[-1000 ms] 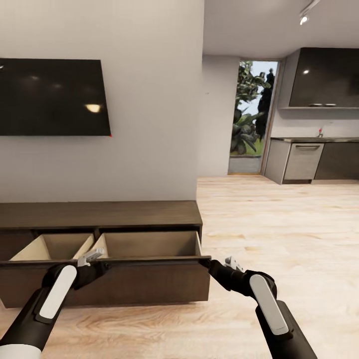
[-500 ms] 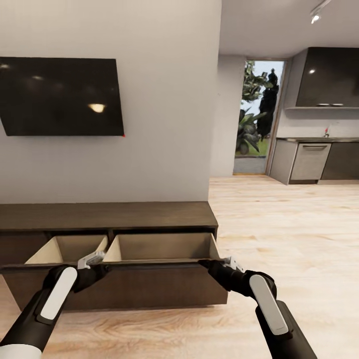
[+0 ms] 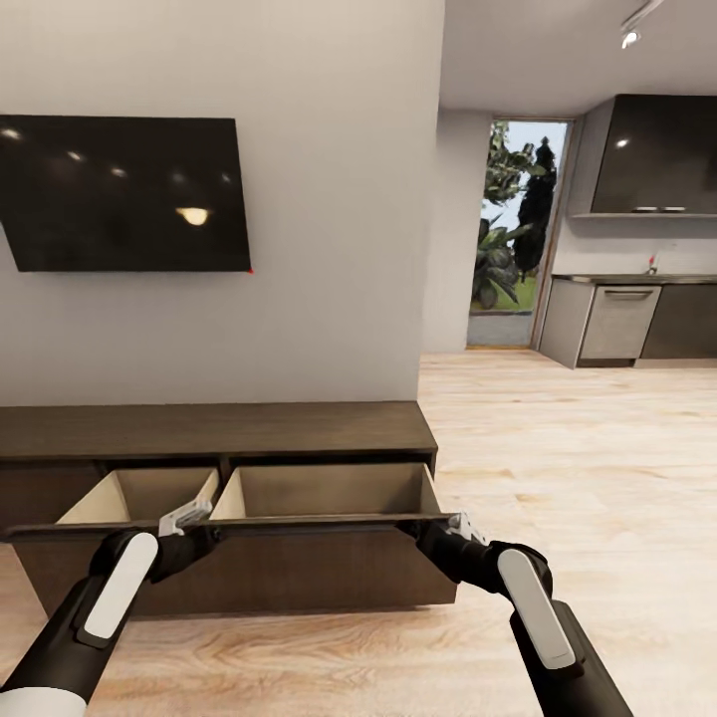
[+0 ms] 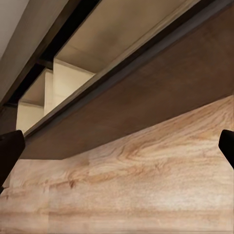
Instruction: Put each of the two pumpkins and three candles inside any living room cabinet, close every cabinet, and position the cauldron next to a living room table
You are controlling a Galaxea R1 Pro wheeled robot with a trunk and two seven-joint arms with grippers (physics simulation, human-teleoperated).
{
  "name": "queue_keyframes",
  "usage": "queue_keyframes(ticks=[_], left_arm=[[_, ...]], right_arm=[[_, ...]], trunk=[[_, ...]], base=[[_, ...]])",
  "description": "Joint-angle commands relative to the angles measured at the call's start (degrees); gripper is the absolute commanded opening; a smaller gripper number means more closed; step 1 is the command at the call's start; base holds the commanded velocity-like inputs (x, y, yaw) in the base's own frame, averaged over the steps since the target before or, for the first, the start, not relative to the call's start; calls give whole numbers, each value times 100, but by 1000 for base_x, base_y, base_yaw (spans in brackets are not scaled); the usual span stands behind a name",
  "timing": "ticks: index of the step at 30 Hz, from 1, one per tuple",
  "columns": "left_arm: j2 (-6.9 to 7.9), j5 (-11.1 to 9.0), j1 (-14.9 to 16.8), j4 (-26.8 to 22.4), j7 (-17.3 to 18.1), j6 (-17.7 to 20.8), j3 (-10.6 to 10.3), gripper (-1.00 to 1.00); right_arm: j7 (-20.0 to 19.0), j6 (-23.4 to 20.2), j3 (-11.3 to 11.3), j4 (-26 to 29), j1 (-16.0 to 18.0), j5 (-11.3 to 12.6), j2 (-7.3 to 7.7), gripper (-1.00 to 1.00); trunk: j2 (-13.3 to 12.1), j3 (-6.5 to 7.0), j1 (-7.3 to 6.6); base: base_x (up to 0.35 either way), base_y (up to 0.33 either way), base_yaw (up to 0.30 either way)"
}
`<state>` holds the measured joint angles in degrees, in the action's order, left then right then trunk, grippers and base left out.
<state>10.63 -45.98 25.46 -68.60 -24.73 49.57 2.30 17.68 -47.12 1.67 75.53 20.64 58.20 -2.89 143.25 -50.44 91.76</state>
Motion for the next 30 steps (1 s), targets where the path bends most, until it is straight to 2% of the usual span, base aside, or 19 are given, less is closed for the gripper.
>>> queue_keyframes(ticks=[1,6,18,19,22,26,30], left_arm=[[1,-60,3,-9,-51,12,0,100],[1,-60,3,-25,-50,2,9,100],[-34,-1,3,43,-77,-10,-84,100],[-37,6,3,48,-90,-13,-144,100],[-39,35,3,61,-134,-34,-571,100],[-36,49,3,65,-144,-43,-731,100],[-35,55,3,65,-143,-47,-773,100]], right_arm=[[60,-8,0,5,3,60,-1,100],[60,-8,0,2,2,60,-1,100],[60,29,34,-26,2,50,-1,100],[60,33,85,-25,2,25,-1,100],[66,48,423,-63,2,-150,-1,100],[67,52,575,-251,2,-390,-3,100],[63,53,615,-338,3,-578,-14,100]], trunk=[[3,-7,-1],[3,-7,-1],[19,-272,30],[20,-295,32],[24,-361,40],[30,-450,50],[35,-538,61]], base=[[-4,0,0],[-1,0,0],[0,0,0],[0,0,0],[0,0,0],[0,0,0],[0,0,0]])
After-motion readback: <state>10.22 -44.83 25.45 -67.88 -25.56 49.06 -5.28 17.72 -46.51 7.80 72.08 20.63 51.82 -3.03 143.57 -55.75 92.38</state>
